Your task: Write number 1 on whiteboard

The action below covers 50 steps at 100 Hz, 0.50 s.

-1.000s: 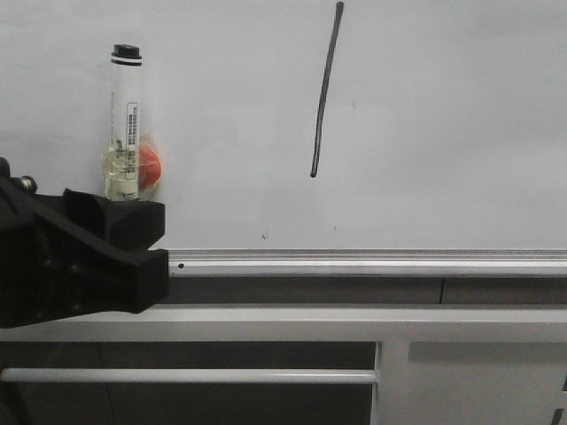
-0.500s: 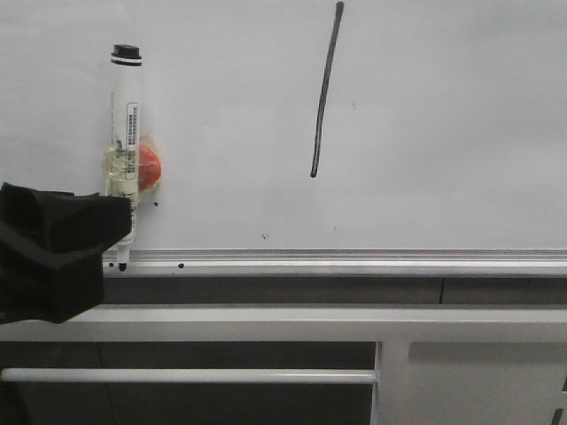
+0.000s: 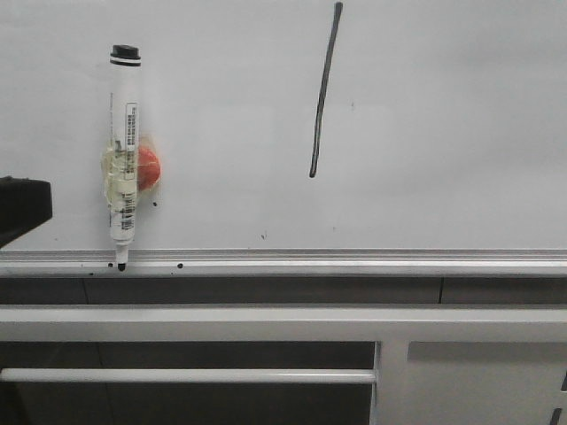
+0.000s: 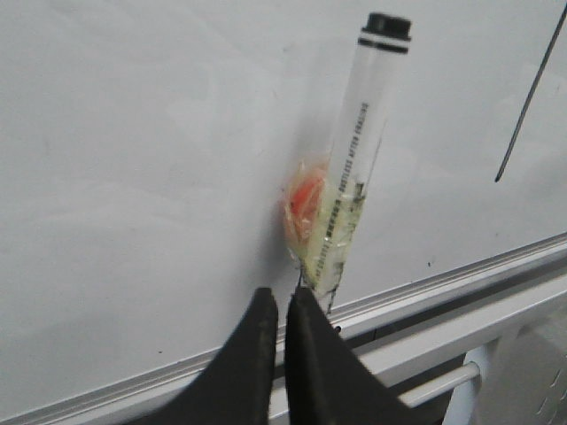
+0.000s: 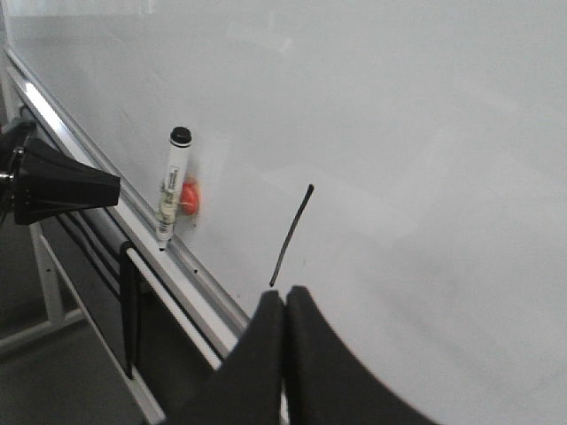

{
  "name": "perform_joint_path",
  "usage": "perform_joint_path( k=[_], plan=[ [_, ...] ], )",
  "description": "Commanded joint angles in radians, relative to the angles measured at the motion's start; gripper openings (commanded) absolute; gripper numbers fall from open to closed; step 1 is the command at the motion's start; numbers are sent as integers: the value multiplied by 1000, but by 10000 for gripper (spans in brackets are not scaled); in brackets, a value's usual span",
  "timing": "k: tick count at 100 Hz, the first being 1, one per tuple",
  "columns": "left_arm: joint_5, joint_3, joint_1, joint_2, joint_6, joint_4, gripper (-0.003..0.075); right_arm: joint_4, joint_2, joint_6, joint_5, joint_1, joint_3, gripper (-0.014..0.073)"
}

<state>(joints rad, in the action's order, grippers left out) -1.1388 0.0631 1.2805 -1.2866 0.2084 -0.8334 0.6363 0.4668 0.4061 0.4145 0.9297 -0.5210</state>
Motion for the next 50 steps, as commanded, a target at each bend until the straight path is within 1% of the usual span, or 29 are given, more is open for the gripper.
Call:
perform_joint_path(
  k=[1,6,7,8,15,21,27,34,40,50],
  plan=[
    [-245,1,10,52,29,7,-20,35,-54,106,-76,-1,57,-63],
    [-245,-8,10,75,62,7,-20,35,-88,210,-79,-1,110,-63],
    [-245,-11,10,82,65,7,-20,35,-98,210,-82,-1,118,-63],
    [-245,-12,10,86,74,9,-20,35,-102,254,-88,-1,134,-63],
    [-245,-19,10,121,110,9,-20,35,-144,340,-148,-1,217,-63],
    [-245,-21,10,149,143,9,-20,41,-166,350,-205,-1,272,-63],
    [-245,-21,10,176,186,9,-20,85,-168,350,-212,-1,316,-63],
    [-245,-21,10,209,220,9,-20,106,-168,350,-212,-1,345,-63],
    [-245,-21,10,231,226,11,-20,121,-168,350,-219,-1,358,-63],
    [-245,-21,10,249,226,81,-20,116,-168,350,-257,-1,360,-64]
  ],
)
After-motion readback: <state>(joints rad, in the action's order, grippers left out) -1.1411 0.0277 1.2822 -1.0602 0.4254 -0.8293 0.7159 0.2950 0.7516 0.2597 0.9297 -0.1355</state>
